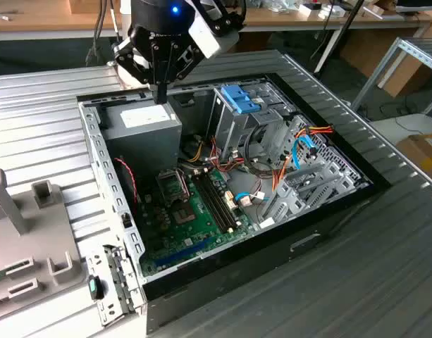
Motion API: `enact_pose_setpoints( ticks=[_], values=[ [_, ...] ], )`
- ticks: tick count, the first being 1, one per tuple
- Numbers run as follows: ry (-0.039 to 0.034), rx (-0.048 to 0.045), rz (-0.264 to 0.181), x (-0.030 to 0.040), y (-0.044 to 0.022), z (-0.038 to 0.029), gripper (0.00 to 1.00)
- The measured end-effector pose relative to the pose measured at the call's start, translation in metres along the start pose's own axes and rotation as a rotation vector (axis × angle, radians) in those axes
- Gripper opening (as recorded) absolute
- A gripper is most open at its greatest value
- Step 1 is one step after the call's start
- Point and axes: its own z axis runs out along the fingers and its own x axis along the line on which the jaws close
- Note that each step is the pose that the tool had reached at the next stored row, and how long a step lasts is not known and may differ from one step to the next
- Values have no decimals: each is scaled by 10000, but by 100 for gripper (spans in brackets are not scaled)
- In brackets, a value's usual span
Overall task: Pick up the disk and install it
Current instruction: 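Reach for the disk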
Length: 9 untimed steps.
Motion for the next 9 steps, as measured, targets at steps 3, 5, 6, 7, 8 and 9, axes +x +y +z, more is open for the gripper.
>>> enact_pose_setpoints(
  ticks=[3, 5, 6, 7, 8, 9],
  values=[
    [0, 0, -1, 0, 0, 0, 11],
    [0, -1, 0, 0, 0, 0, 11],
    [0, 0, 0, 0, 0, 0, 11],
    [0, 0, 0, 0, 0, 0, 11],
    [0, 0, 0, 0, 0, 0, 11],
    [0, 0, 0, 0, 0, 0, 11]
  ],
)
